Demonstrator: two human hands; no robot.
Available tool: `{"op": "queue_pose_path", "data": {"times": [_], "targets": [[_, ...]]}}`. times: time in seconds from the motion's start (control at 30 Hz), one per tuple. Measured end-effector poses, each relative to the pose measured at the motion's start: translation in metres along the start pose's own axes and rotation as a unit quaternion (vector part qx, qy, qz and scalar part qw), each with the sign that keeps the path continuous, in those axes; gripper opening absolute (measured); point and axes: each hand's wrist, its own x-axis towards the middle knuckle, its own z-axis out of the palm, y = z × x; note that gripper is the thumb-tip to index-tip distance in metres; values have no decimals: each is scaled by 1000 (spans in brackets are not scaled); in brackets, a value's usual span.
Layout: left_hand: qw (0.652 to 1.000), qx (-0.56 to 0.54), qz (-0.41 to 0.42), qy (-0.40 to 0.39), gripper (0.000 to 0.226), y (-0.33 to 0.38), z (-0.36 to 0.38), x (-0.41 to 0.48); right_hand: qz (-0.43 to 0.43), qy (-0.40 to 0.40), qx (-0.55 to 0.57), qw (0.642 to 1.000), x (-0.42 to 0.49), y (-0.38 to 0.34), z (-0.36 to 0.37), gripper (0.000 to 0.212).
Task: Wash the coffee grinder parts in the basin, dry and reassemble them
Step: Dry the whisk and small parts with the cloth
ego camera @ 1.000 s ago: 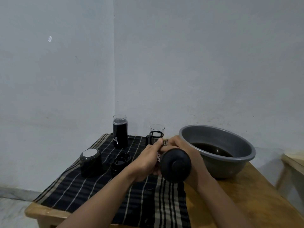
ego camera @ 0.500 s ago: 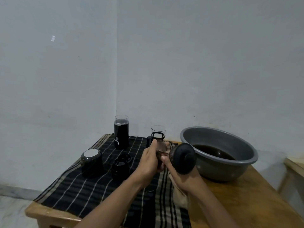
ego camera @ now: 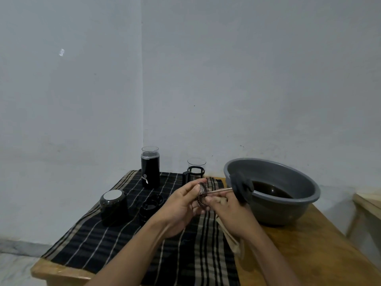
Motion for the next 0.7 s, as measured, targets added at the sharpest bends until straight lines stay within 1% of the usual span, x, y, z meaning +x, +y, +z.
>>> {"op": "queue_pose_path", "data": {"times": [0.1, 0.13, 0.2, 0.27, 0.3, 0.33, 0.4, 0.43, 0.47, 0.5, 0.6, 0.7], "targets": [[999, -22, 26, 19, 47, -7, -4, 0, -39, -44, -32, 998, -2, 0, -2, 10], [999, -17, 29, 32, 48, -9, -2, -1, -51, -56, -38, 996, -3, 0, -4, 13], [998, -7, 36, 53, 49, -19, 1, -4, -48, -78, -7, 996, -3, 5, -9, 17], [996, 5, 55, 64, 50, -26, 4, -6, -19, -97, 108, 989, -3, 13, -8, 20], [995, 21, 67, 72, 50, -28, 6, -6, 3, -94, 193, 977, -3, 18, -5, 21], [993, 41, 79, 78, 50, -28, 8, -7, 31, -85, 275, 957, -3, 20, -1, 23], [989, 73, 95, 89, 49, -29, 13, -6, 75, -72, 415, 904, -5, 19, 2, 24], [988, 78, 97, 94, 49, -29, 14, -6, 85, -62, 458, 883, -6, 15, 2, 22], [988, 75, 96, 97, 50, -28, 15, -5, 86, -49, 472, 876, -7, 12, 2, 21], [988, 69, 95, 100, 50, -28, 14, -5, 83, -34, 460, 883, -7, 10, 3, 20], [991, 50, 83, 90, 50, -24, 11, -4, 52, 42, 360, 930, -4, 14, 9, 13], [993, 36, 80, 80, 51, -21, 16, -3, 11, 106, 307, 946, -2, 12, 20, 11]]}}
